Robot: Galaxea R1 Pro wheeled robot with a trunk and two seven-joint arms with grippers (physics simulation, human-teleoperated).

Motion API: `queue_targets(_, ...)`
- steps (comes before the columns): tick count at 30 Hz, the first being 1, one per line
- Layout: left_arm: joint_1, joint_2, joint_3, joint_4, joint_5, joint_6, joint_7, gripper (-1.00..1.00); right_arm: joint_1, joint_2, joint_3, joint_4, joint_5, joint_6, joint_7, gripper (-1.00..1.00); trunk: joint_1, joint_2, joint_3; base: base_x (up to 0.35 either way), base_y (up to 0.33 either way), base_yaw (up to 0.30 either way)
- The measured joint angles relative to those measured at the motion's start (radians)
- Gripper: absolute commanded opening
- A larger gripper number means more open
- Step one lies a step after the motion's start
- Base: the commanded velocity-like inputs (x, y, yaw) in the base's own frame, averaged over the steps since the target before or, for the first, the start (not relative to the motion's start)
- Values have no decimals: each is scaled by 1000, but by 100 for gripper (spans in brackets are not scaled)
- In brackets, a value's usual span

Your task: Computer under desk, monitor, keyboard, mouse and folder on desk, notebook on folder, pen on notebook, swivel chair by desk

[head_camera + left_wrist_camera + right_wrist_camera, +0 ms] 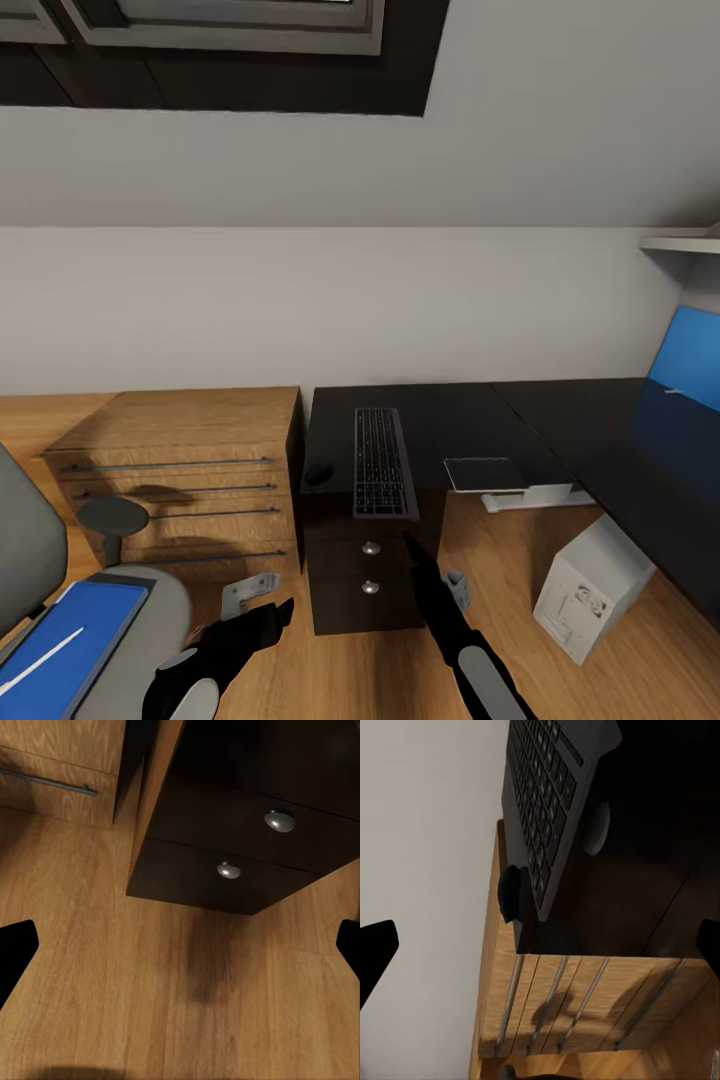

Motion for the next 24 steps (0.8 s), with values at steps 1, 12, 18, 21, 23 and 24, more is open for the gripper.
queue_targets(1,0,0,0,0,0,0,0,100,0,0,0,0,0,0,-1,100,4,-7,-3,0,0,0)
queue_targets(12,0,-1,0,0,0,0,0,100,0,0,0,0,-3,3,-4,100,46,-84,-38,0,0,0)
queue_targets(18,0,0,0,0,0,0,0,100,0,0,0,0,-3,3,-4,100,69,-126,-56,0,0,0)
queue_targets(21,0,0,0,0,0,0,0,100,0,0,0,0,-3,2,-1,100,81,-147,-66,0,0,0)
queue_targets(23,0,0,1,0,0,0,0,100,0,0,0,0,-3,2,0,100,88,-161,-72,0,0,0)
queue_targets(24,0,0,1,1,0,0,0,100,0,0,0,0,-3,2,1,100,92,-168,-75,0,0,0)
